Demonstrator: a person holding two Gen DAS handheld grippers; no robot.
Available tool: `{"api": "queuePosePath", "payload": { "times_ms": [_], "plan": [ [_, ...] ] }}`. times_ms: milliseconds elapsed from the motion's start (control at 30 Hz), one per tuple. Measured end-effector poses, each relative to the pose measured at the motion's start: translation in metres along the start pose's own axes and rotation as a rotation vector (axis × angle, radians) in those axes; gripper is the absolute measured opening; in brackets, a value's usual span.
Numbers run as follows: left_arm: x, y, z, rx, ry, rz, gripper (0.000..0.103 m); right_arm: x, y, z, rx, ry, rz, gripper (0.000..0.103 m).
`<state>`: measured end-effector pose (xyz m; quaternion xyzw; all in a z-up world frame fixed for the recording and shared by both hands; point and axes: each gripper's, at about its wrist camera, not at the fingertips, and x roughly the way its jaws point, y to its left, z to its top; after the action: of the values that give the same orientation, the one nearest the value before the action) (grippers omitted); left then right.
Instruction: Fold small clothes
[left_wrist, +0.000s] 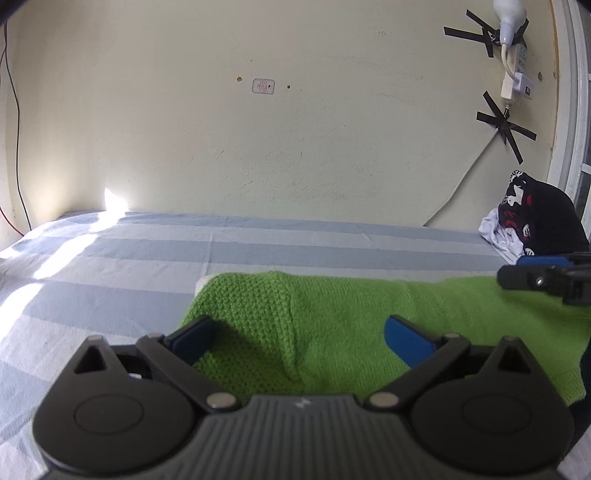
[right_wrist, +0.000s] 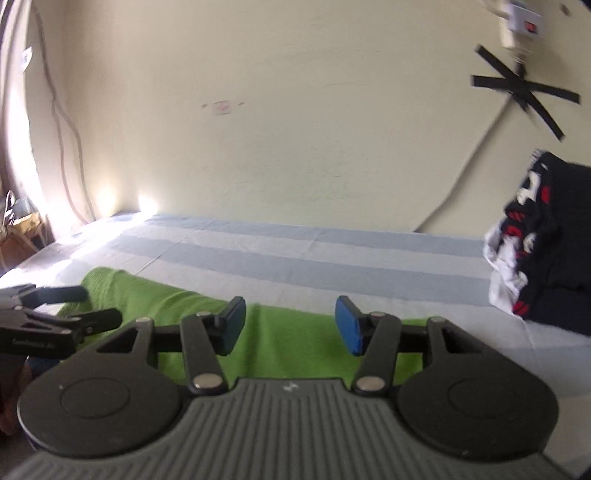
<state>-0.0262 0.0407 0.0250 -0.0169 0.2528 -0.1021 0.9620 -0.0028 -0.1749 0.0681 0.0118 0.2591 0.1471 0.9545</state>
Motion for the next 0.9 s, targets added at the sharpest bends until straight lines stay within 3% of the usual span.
{"api": "queuePosePath", "payload": {
  "times_ms": [100, 133, 233, 333, 467, 533, 667, 800, 900],
  "plan": [
    [0.0, -0.001, 0.0, 0.007, 0.004, 0.005, 0.102, 0.023, 0.034, -0.009, -0.123, 0.078, 0.043, 0.048],
    [0.001, -0.001, 0.0, 0.007, 0.005, 0.006, 0.102, 0.031, 0.042, -0.017, -0.163, 0.111, 0.045, 0.05],
    [0.001, -0.001, 0.0, 0.006, 0.006, 0.003, 0.102, 0.029, 0.051, -0.03, -0.26, 0.068, 0.012, 0.05],
    [-0.002, -0.001, 0.0, 0.005, -0.01, -0.001, 0.102, 0.016, 0.041, -0.028, -0.208, 0.091, 0.015, 0.05],
    [-0.004, -0.003, -0.001, 0.021, -0.022, 0.0, 0.102, -0.019, 0.029, -0.045, -0.136, 0.084, 0.115, 0.05],
    [-0.001, -0.004, 0.0, 0.027, -0.005, 0.007, 0.102, -0.029, 0.026, -0.057, -0.119, 0.077, 0.117, 0.056],
    [0.002, -0.005, 0.0, 0.03, 0.015, 0.013, 0.103, -0.032, 0.01, -0.063, -0.004, 0.043, 0.143, 0.064],
    [0.003, -0.007, -0.001, 0.042, 0.022, 0.02, 0.103, -0.03, -0.007, -0.061, 0.112, 0.046, 0.213, 0.067],
    [0.004, -0.007, -0.001, 0.041, 0.03, 0.018, 0.103, -0.032, -0.009, -0.061, 0.128, 0.042, 0.227, 0.068]
  ]
}}
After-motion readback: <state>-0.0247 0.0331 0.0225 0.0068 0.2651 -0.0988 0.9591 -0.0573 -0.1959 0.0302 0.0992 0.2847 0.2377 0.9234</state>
